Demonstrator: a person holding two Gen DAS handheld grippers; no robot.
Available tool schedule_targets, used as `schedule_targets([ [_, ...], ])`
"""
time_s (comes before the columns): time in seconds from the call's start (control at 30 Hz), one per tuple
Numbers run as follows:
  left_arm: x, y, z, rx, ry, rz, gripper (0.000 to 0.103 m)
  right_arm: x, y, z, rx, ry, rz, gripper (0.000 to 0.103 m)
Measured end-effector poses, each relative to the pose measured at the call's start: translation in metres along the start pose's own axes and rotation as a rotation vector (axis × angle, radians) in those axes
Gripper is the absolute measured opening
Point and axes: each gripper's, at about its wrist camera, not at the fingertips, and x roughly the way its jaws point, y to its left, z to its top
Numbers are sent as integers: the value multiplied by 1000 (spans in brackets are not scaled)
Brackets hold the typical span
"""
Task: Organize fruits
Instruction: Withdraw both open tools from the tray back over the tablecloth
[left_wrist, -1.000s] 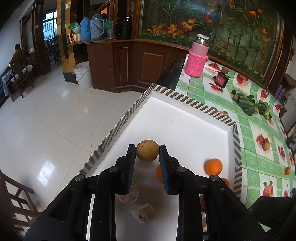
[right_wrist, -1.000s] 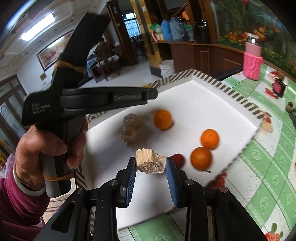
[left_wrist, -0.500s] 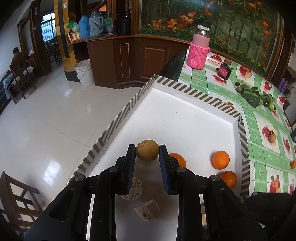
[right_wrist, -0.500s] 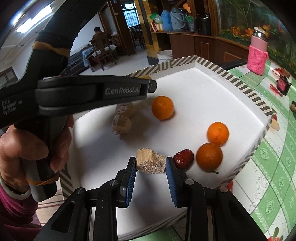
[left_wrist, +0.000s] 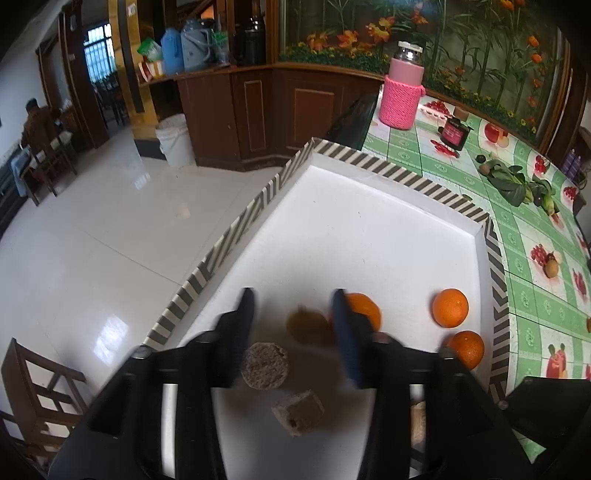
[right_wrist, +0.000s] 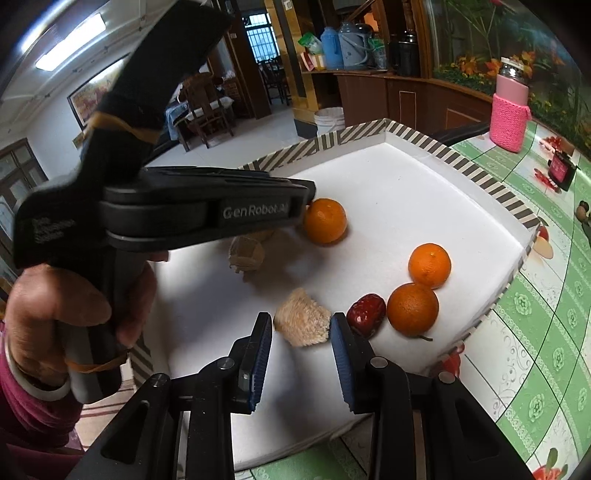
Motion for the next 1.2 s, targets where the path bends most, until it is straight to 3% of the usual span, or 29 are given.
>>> schedule_targets([
  [0.07,-4,0,0,-5,-13,-3,64,-6,-2,-1,10,-17,12,32],
  [0.3,-19,-3,-3,-6,-64,36,64,-30,-9,-6,55,-81,32,32],
  [0.57,-40,-16,-5,1,-132,48,64,-60,-21,-16,94,-144,-8,32],
  [0.83,-54,-51,-8,41,-164,-5,64,-85,-45,-26,145,-178,-92,32],
  [1.2,-59,-120,-15,135,-155,-98,64,-122,-93,-65,259,-192,-215,32],
])
